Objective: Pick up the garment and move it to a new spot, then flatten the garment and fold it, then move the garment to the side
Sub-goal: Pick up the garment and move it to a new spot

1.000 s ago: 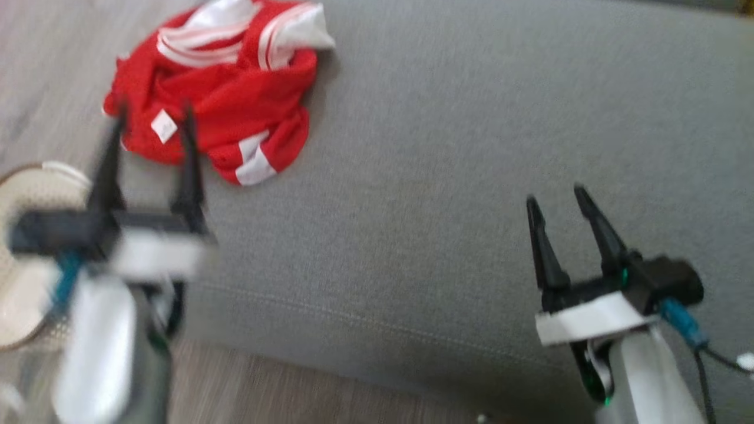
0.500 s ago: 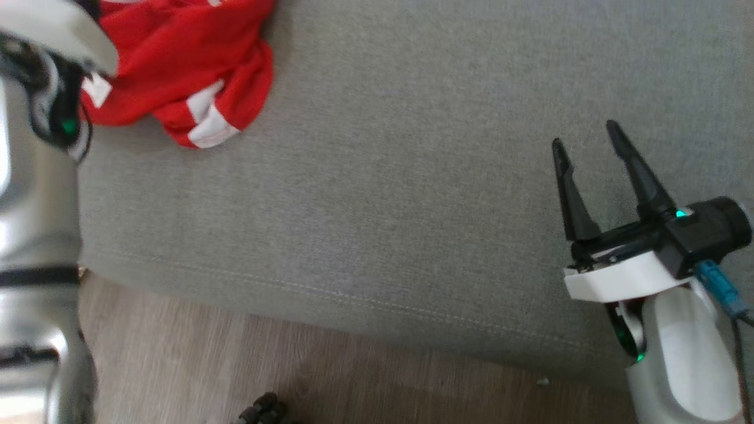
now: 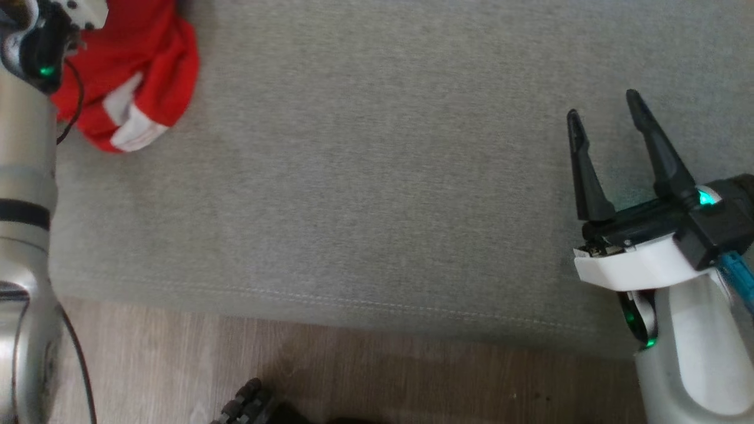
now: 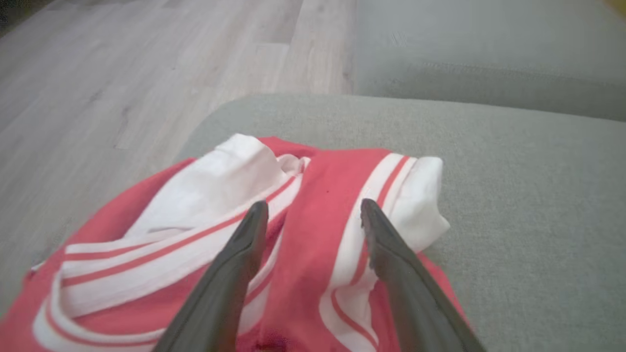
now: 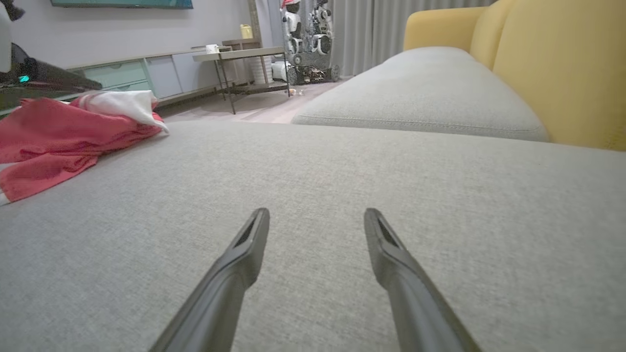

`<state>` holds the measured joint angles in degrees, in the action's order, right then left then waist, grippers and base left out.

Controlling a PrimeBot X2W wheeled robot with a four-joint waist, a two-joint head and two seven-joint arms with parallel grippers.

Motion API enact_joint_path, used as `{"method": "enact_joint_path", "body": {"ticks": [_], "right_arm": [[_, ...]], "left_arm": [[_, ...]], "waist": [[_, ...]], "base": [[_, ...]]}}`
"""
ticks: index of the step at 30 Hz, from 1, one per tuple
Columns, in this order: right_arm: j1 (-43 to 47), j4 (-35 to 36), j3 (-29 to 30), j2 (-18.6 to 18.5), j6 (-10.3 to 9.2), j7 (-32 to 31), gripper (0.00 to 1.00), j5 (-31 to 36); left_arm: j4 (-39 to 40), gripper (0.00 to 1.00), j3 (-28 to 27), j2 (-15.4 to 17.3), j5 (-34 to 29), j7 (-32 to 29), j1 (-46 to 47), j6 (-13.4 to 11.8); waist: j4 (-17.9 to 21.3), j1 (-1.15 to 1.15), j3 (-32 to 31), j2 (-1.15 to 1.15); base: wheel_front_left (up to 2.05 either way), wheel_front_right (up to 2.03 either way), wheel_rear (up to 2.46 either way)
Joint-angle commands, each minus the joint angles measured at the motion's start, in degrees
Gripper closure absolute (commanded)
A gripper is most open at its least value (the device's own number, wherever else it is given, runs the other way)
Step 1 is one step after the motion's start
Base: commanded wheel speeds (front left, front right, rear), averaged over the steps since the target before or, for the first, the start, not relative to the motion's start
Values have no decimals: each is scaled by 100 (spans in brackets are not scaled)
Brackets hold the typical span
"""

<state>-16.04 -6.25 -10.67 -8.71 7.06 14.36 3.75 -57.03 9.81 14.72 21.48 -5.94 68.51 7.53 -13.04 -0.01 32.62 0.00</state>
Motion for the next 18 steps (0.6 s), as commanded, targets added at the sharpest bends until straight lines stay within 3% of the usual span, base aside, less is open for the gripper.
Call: {"method": "enact_joint_path", "body": {"ticks": [1,9,10,11,12,18], "right_arm": [[39,239,-99,92,43,63,0,-16],[-44,367,-68,153,43,63,0,-1],[-57,381,-46,168,43,63,0,-4],[-66,389,-26,182,43,63,0,-8],[-73,388,-13,193,43,63,0,-12],[-68,300,-8,277,43,63,0,-101]], "left_arm": [[1,0,65,493,71,-108,186,-6],[-541,0,460,782,240,-241,220,-5],[-561,18,469,785,298,-151,223,-5],[-571,66,452,797,360,-8,230,-5],[-583,100,463,824,381,147,232,-5],[-483,100,679,1028,479,1132,274,-5]], "waist": [[144,1,116,0],[347,1,249,0],[358,1,257,0],[361,1,260,0],[362,1,252,0],[377,1,-38,0]], "base": [[0,0,0],[0,0,0],[0,0,0],[0,0,0],[0,0,0],[0,0,0]]}}
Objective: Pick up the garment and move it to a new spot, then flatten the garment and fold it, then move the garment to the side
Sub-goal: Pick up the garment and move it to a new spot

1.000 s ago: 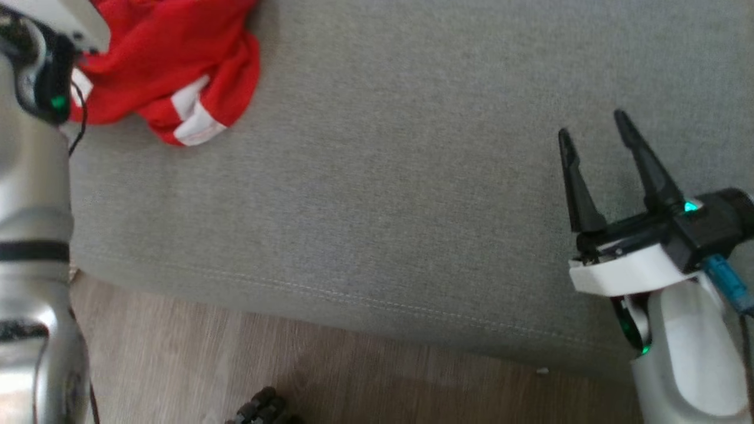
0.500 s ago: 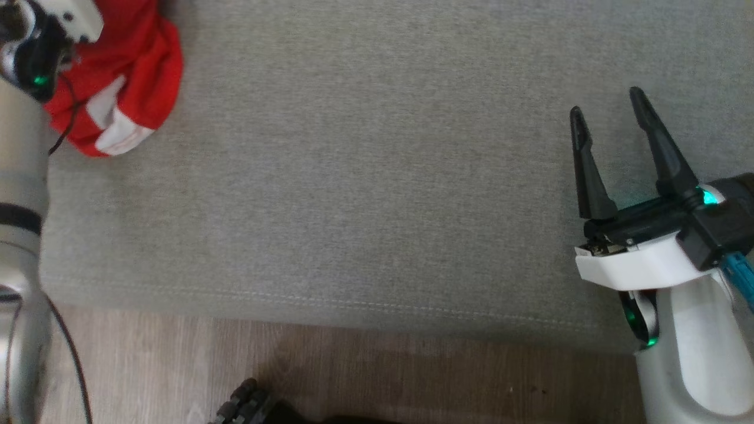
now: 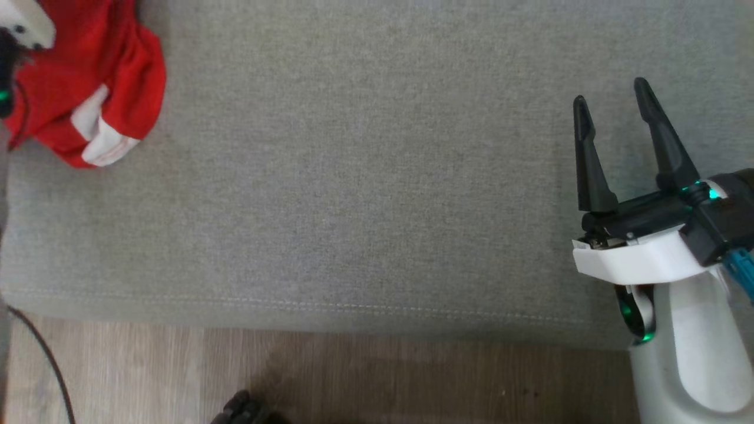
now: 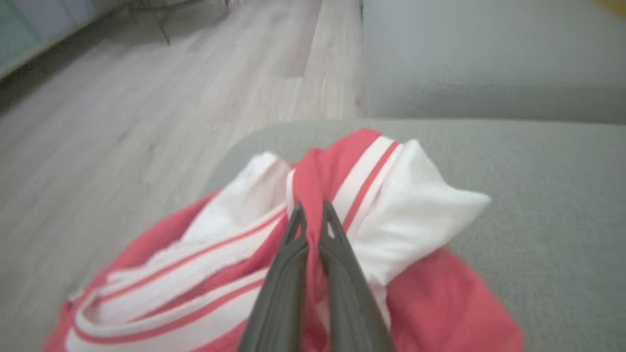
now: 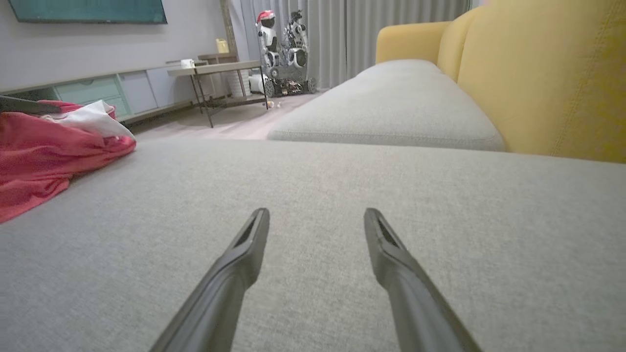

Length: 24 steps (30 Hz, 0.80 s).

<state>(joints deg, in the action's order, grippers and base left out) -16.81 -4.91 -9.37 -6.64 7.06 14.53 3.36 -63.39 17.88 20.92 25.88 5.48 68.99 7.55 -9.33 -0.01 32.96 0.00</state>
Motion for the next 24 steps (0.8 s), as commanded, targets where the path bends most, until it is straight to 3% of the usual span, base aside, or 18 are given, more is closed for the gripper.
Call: {"method": "enact_joint_path", "body": {"ticks": [1,5,13,24], "right_arm": [[0,157,-144,92,43,47,0,-88],[-16,62,-227,219,43,47,0,-244],[156,-126,-360,351,43,47,0,-522],[291,29,-457,375,43,47,0,-1073]], "left_arm": [[201,100,-73,452,42,156,250,-7],[552,100,325,600,108,673,312,-7],[1283,100,960,854,212,904,410,-7],[2596,100,1776,787,393,911,748,-7]], "waist": [[17,1,-150,0],[110,1,-693,0],[475,1,-1649,0],[1417,1,-2155,0]], "base": [[0,0,0],[0,0,0],[0,0,0],[0,0,0]]}}
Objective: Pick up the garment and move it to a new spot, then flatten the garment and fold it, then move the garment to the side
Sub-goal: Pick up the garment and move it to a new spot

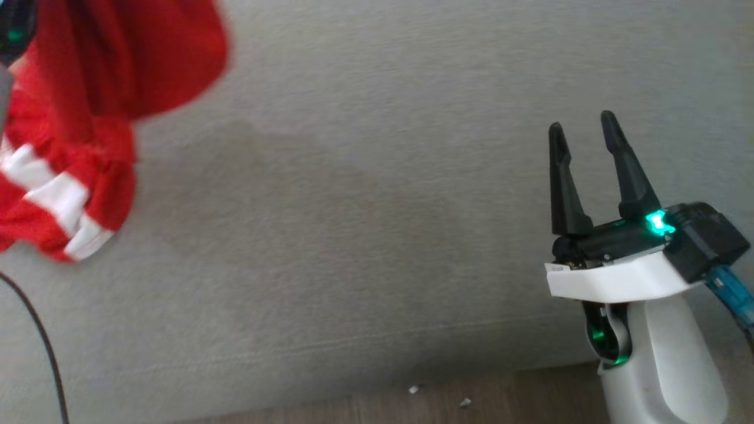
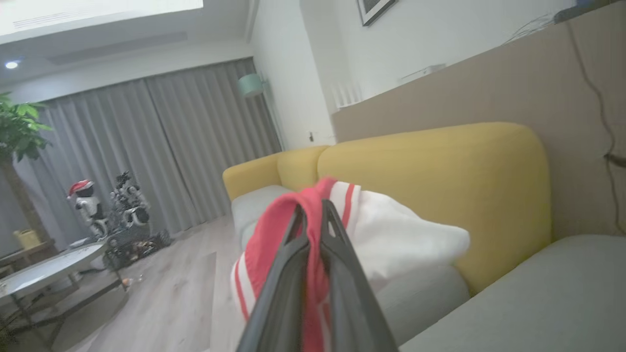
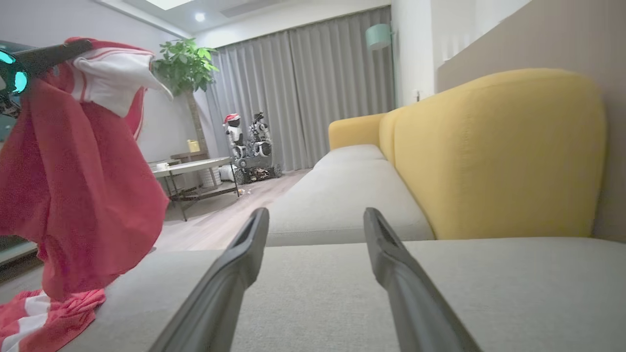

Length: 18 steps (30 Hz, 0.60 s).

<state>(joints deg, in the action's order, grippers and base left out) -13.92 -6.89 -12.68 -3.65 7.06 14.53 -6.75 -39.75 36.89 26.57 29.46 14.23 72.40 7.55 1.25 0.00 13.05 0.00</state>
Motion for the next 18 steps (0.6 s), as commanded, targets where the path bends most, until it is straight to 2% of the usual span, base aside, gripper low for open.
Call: {"method": "enact_joint_path", "body": {"ticks": [1,7,11,16,18], "right_arm": [[7,250,-121,76,43,47,0,-100],[-45,391,-132,77,43,47,0,-360],[-20,407,-164,77,43,47,0,-538],[72,430,-211,77,43,47,0,-651],[100,437,-191,77,43,47,0,-653]], "left_arm": [[338,100,-68,181,56,5,444,-7],[740,100,-40,-215,214,-96,684,-84],[765,100,3,-466,346,-168,563,-129],[933,100,193,-705,444,-70,-188,-157],[1077,100,390,-727,236,8,-663,-245]], "waist": [[449,0,-159,0],[986,0,-42,0],[1165,0,-55,0],[1342,0,-90,0],[1340,0,-76,0]], "base": [[0,0,0],[0,0,0],[0,0,0],[0,0,0],[0,0,0]]}}
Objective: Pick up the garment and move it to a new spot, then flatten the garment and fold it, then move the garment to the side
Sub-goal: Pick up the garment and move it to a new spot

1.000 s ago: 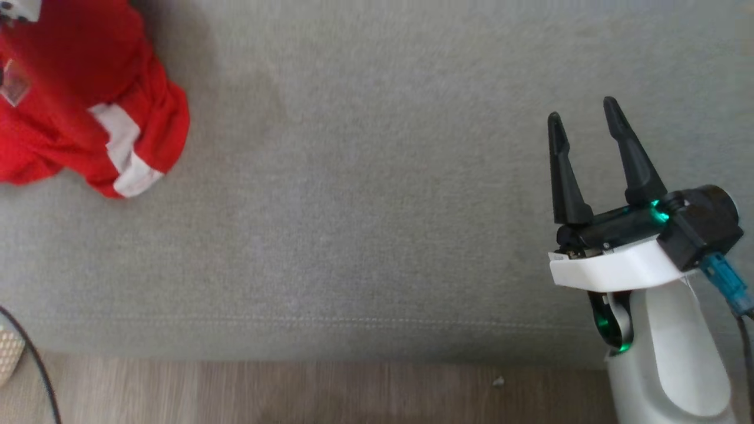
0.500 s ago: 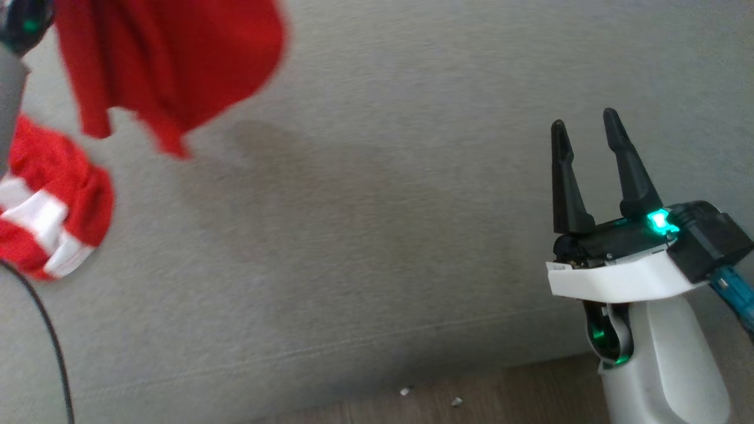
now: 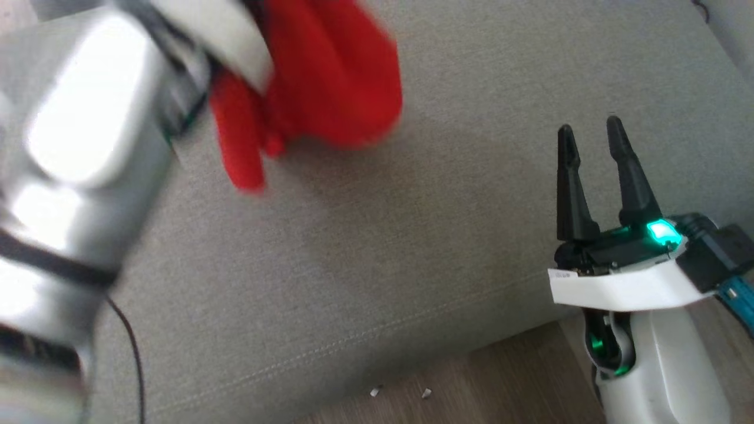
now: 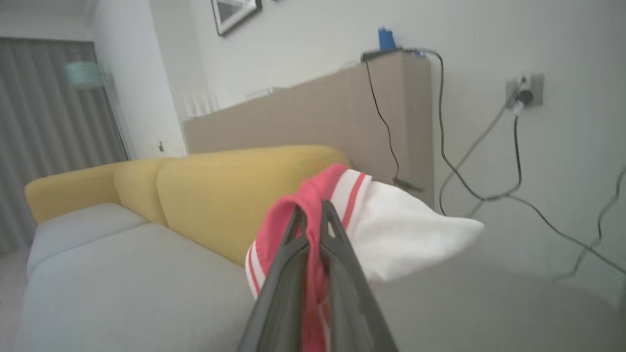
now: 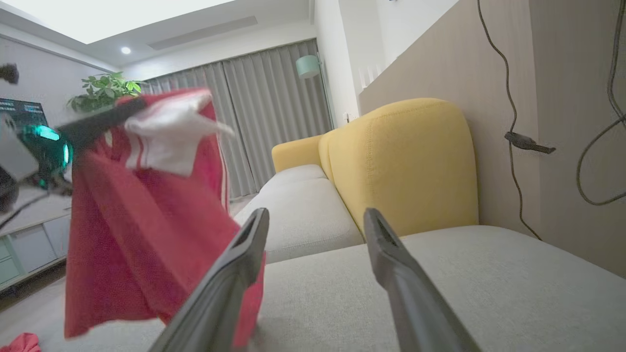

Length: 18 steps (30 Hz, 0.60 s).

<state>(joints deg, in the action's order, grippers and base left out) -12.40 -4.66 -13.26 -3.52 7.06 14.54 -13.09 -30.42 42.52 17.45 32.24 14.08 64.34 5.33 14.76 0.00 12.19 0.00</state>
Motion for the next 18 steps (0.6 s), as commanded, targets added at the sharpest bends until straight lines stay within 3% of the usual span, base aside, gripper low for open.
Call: {"method": "enact_joint_path", "body": {"ticks": [1,7,10,11,12,18], "right_arm": [[-34,208,-131,64,43,46,0,-14],[-51,206,-167,64,43,46,0,53],[-44,185,-160,64,43,46,0,117],[-29,173,-142,64,43,46,0,135],[-12,150,-139,64,43,46,0,155],[220,-92,-156,64,43,46,0,250]], "left_arm": [[226,100,-91,168,-186,56,-119,-119],[963,100,-203,-15,-962,89,-1883,-580],[1207,100,-424,-137,-1169,90,-2748,-610],[1312,55,-519,-177,-1246,90,-2975,-622],[1443,0,-634,-214,-1329,90,-3199,-663],[2211,0,-1376,-442,-1656,91,-4565,-887]], "waist": [[-35,0,22,0],[-245,0,193,0],[-411,0,184,0],[-483,0,161,0],[-551,0,130,0],[-1025,0,-321,0]], "base": [[0,0,0],[0,0,0],[0,0,0],[0,0,0],[0,0,0],[0,0,0]]}}
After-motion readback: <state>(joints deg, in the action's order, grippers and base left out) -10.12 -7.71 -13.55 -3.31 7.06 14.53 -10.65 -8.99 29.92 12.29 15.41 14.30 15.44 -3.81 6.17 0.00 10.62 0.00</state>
